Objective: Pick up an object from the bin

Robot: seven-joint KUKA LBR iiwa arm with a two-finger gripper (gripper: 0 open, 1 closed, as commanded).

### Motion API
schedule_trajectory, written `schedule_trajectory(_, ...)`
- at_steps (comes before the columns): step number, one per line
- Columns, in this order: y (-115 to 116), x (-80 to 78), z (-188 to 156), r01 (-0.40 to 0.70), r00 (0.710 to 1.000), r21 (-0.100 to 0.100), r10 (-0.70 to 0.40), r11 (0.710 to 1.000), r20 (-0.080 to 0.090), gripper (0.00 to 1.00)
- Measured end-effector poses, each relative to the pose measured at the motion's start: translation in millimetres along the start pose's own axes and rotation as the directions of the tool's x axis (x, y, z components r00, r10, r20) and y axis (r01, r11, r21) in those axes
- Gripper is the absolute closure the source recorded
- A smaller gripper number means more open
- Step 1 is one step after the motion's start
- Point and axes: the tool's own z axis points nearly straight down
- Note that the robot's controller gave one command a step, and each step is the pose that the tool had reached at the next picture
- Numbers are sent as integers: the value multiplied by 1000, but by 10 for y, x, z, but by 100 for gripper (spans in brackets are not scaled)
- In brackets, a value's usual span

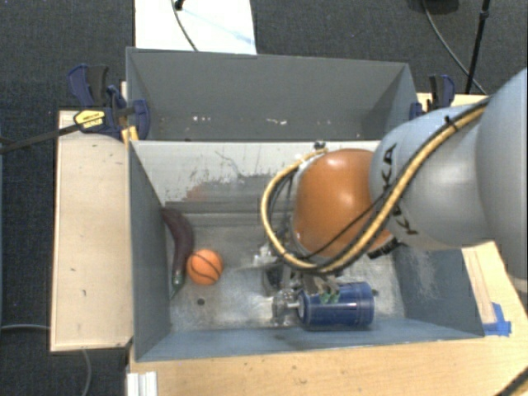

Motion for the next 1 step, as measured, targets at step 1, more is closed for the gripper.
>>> schedule_trajectory(1, -266, -45, 342, 255, 967, -6, -255, 967, -1, 0)
